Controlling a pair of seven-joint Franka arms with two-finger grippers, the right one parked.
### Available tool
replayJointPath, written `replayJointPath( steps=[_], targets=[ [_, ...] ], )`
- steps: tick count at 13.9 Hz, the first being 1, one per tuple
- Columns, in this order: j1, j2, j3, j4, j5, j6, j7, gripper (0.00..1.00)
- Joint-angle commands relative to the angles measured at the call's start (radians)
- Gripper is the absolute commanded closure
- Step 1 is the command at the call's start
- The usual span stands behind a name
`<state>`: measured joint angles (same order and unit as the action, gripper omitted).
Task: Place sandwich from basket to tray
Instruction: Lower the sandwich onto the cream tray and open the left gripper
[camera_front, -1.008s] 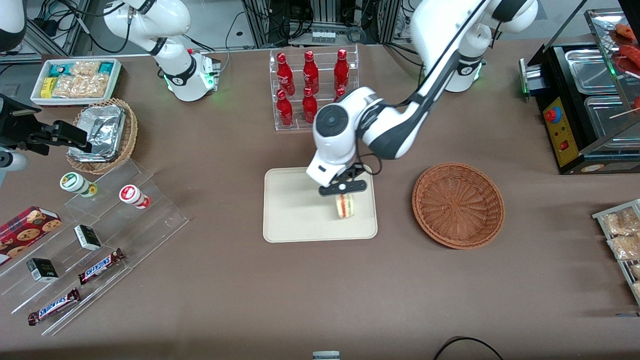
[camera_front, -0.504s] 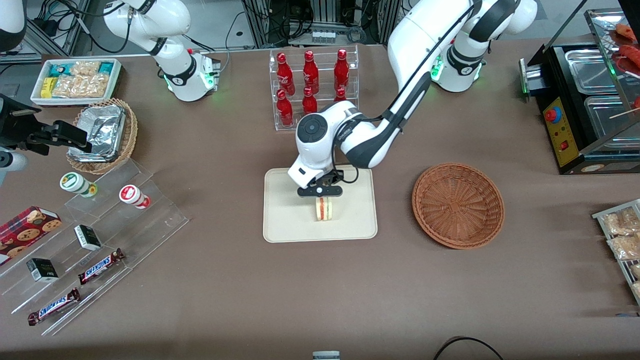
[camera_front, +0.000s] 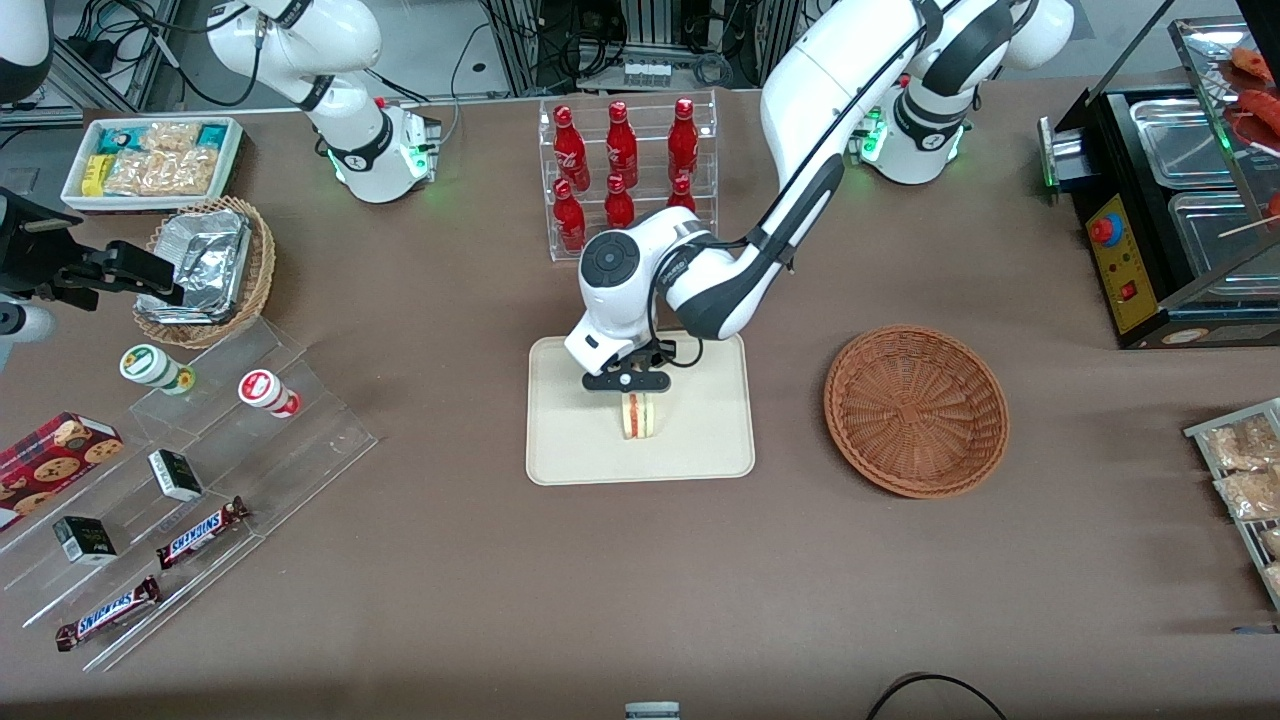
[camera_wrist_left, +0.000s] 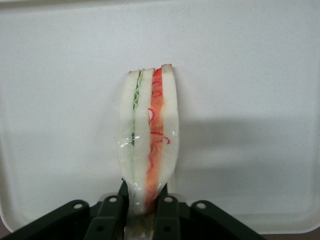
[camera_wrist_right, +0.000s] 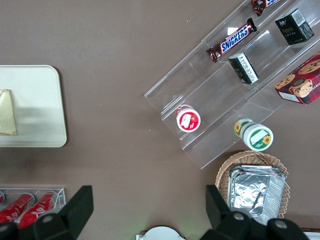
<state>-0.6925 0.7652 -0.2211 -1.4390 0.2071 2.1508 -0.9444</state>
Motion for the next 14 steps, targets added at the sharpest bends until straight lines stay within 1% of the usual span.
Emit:
replayJointPath(
  steps=[1,6,9,13,14],
  targets=[
    [-0.019,0.019,0.019,0.029,0.023,0.003,-0.005,0.00],
    [-0.009,-0.033,0.020,0.029,0.018,-0.003,-0.008,0.00],
    [0.030,-0.133,0.022,0.028,0.018,-0.058,-0.065,0.00],
    [0.135,-0.262,0.022,0.016,0.009,-0.207,-0.064,0.00],
    [0.181,-0.292,0.019,0.008,0.008,-0.224,-0.062,0.00]
  ],
)
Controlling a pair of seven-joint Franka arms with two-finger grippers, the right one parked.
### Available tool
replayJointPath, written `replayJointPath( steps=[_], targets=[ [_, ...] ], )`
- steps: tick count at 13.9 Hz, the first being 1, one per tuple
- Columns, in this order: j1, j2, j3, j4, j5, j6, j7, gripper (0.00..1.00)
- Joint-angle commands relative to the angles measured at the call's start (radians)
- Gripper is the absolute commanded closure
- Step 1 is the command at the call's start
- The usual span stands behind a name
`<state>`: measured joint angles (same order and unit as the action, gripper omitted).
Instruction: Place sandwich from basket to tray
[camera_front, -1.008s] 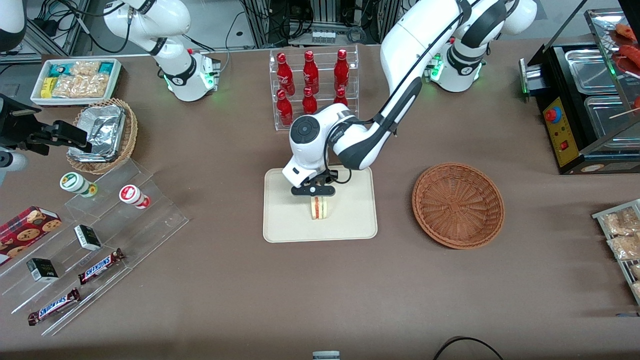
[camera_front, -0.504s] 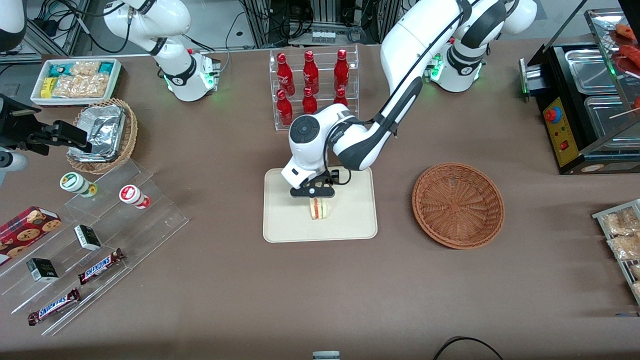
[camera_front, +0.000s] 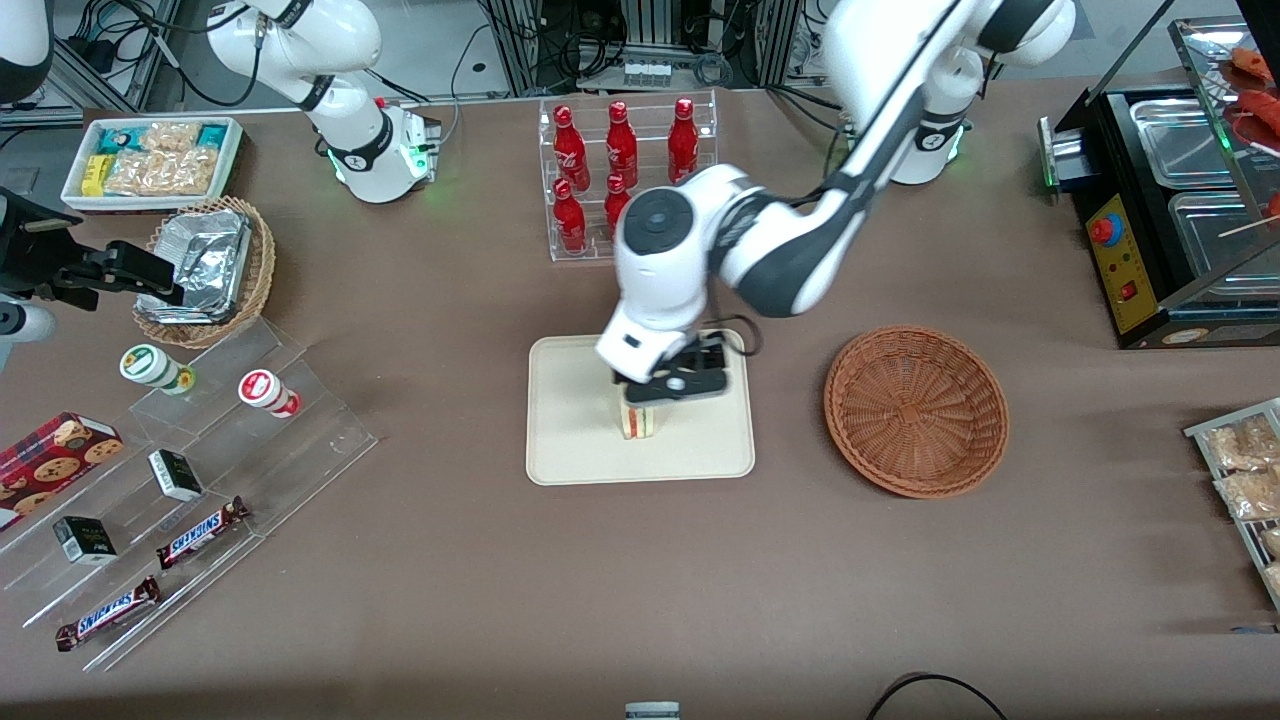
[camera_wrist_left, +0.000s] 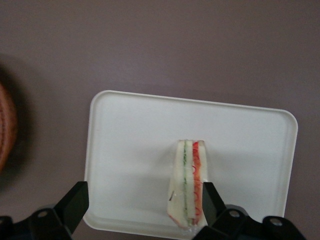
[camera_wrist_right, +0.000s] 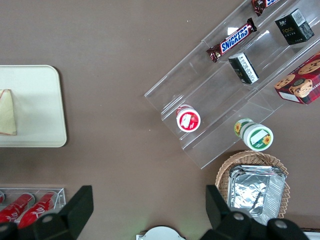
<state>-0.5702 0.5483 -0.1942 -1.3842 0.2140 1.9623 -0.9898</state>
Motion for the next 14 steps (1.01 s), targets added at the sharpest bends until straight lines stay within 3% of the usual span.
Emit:
replayJointPath(
  steps=[1,6,9,14],
  targets=[
    [0.094,-0.106,-0.010,-0.055,-0.002,-0.040,-0.009,0.00],
    [0.255,-0.260,-0.010,-0.070,-0.047,-0.234,0.155,0.00],
    [0.396,-0.359,-0.010,-0.082,-0.155,-0.318,0.379,0.00],
    [0.486,-0.566,-0.007,-0.284,-0.163,-0.345,0.613,0.00]
  ],
)
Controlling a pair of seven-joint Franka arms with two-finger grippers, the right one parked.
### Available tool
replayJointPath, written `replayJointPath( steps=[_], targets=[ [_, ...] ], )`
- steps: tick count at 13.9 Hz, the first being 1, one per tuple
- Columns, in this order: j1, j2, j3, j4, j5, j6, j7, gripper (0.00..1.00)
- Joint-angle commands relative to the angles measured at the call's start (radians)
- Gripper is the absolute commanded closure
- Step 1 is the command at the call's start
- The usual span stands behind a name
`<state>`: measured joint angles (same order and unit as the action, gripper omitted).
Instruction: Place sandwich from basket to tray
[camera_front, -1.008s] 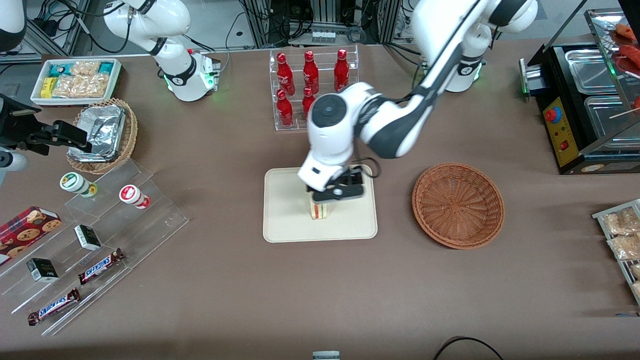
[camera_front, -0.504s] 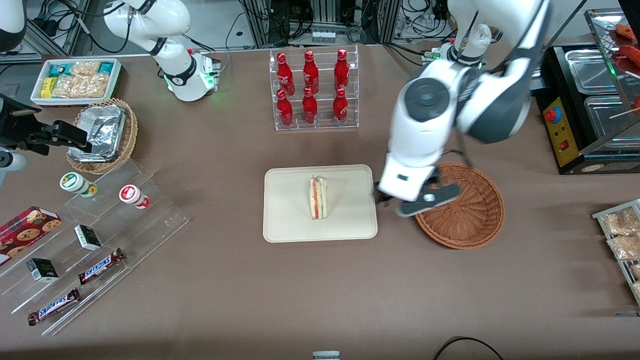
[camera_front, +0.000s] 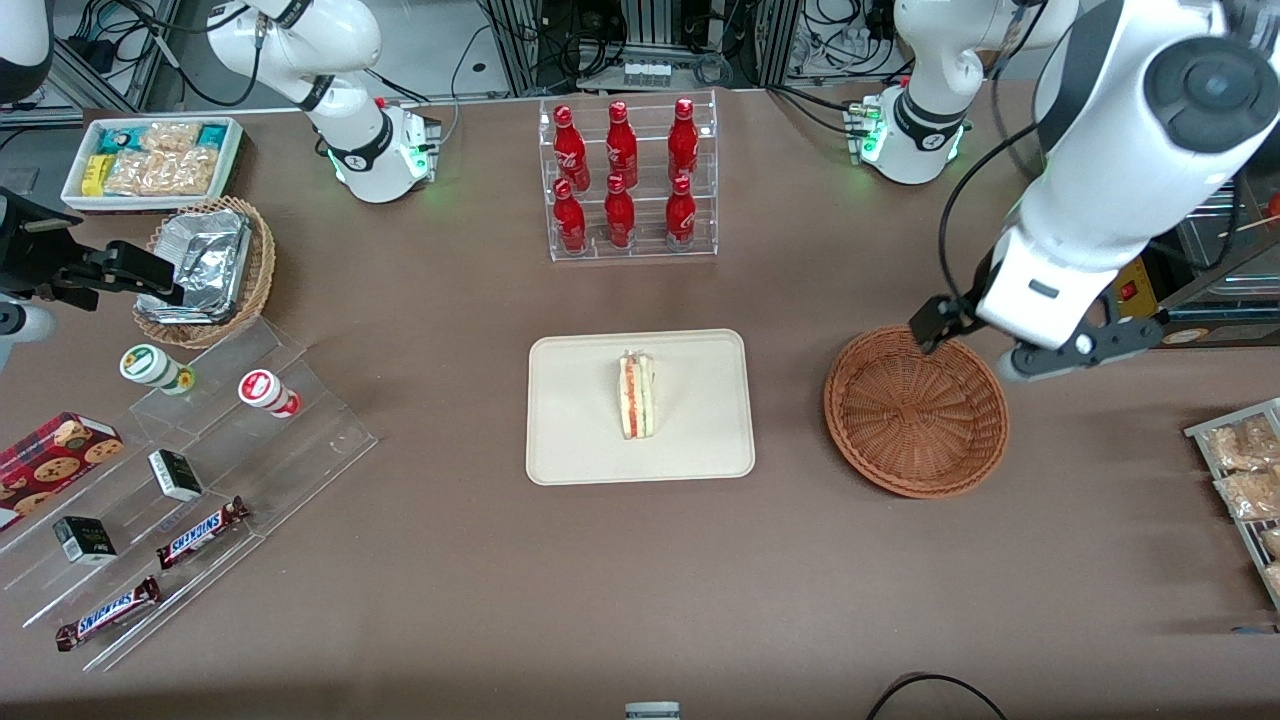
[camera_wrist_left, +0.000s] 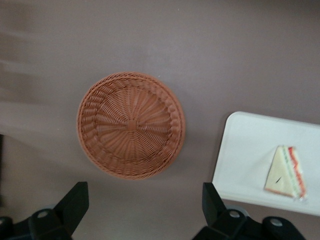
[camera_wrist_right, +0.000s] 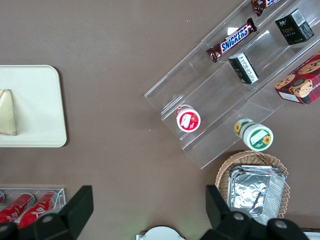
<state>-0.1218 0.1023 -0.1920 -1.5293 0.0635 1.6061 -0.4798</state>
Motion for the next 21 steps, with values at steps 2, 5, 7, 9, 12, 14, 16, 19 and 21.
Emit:
replayJointPath(
  steps=[2,5,7,9,12,14,16,19,21],
  targets=[
    [0.089,-0.185,-0.004,-0.193,-0.019,0.008,0.254,0.00],
    [0.088,-0.193,0.095,-0.167,-0.027,-0.037,0.413,0.00],
    [0.080,-0.185,0.135,-0.131,-0.030,-0.038,0.455,0.00],
    [0.070,-0.152,0.158,-0.076,-0.024,-0.038,0.454,0.00],
    [0.060,-0.112,0.160,-0.014,-0.022,-0.048,0.464,0.00],
    [0.059,-0.119,0.186,-0.012,-0.022,-0.048,0.524,0.00],
    [0.060,-0.109,0.189,0.007,-0.024,-0.041,0.520,0.00],
    [0.062,-0.078,0.200,0.038,-0.024,-0.048,0.523,0.00],
    [0.062,-0.079,0.207,0.037,-0.027,-0.066,0.526,0.00]
  ],
)
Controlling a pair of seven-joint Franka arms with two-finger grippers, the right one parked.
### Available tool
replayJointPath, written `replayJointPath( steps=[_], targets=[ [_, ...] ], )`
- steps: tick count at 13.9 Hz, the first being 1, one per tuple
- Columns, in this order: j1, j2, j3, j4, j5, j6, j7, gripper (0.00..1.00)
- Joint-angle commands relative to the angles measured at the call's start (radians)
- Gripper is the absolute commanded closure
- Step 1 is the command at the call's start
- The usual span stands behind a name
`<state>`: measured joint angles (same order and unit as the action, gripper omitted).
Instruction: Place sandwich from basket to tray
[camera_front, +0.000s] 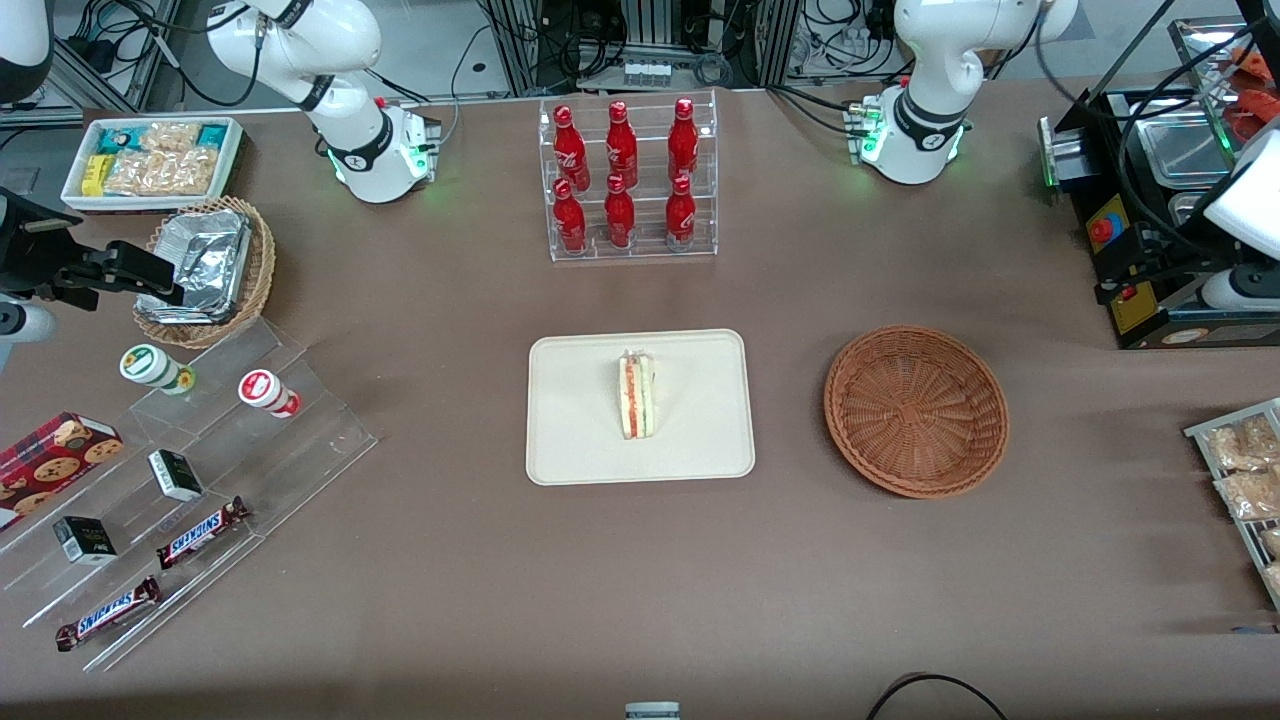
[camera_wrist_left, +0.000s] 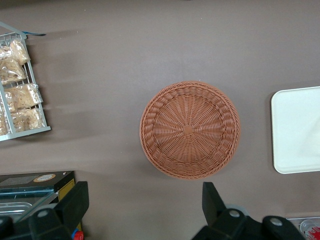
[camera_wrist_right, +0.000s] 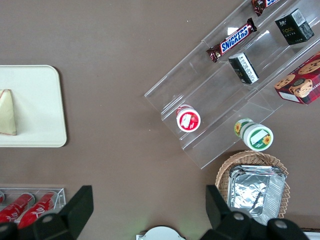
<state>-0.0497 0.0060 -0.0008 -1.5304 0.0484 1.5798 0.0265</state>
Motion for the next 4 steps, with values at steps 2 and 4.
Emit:
replayJointPath(
  steps=[2,4],
  targets=[
    [-0.010,0.017,0.028,0.036,-0.015,-0.067,0.016,0.00],
    [-0.010,0.019,0.028,0.035,-0.015,-0.069,0.006,0.00]
  ],
)
